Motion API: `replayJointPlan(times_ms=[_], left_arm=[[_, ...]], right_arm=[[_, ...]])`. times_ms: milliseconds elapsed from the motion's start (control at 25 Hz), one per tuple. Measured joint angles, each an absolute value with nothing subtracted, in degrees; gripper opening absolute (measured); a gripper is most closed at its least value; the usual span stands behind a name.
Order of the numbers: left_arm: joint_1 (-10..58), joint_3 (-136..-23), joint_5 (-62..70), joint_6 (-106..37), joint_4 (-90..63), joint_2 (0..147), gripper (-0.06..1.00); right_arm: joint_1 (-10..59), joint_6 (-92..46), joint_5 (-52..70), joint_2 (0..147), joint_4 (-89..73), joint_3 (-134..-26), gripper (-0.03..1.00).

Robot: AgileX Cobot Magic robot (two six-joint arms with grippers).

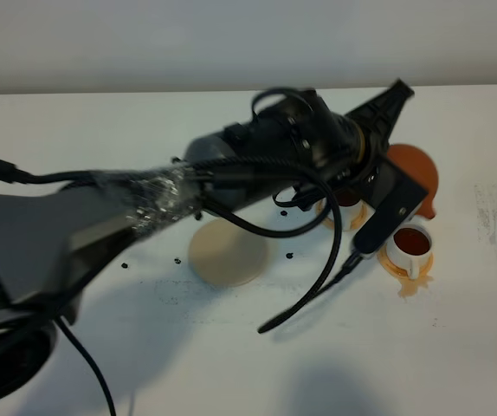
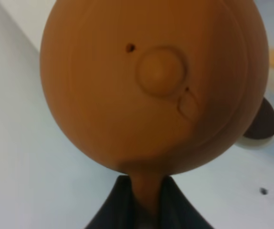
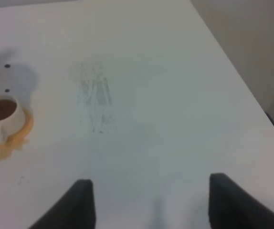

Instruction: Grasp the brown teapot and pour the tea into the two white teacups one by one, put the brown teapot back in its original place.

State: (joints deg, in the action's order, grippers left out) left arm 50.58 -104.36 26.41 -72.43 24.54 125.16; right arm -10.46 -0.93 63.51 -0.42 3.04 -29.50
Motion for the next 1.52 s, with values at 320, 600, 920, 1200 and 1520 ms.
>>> replayJointPlan(times_ms=[320, 600, 920, 1200, 1520], left_arm=[[50.00, -94.68, 27.14, -61.32, 15.44, 115.31, 0.10], [48.62, -77.28, 26.28, -57.73, 7.82, 104.85, 0.10], [48.16, -69.89, 26.31, -46.76, 1.12, 104.97, 0.10], [48.16, -70.05, 26.43, -32.13, -0.88, 110.71, 0.10], [47.75, -70.11, 26.54, -24.63, -2.59, 113.96, 0.10]], right_arm=[[-10.46, -0.93, 63.51, -0.42, 3.04, -29.50, 0.51], [-10.46, -0.93, 63.51, -0.42, 3.04, -29.50, 0.51], [-10.46, -0.93, 63.51, -0.42, 3.04, -29.50, 0.51], [-10.46, -0.93, 63.51, -0.42, 3.04, -29.50, 0.51], [-10.46, -0.93, 63.51, -0.42, 3.04, -29.50, 0.51]])
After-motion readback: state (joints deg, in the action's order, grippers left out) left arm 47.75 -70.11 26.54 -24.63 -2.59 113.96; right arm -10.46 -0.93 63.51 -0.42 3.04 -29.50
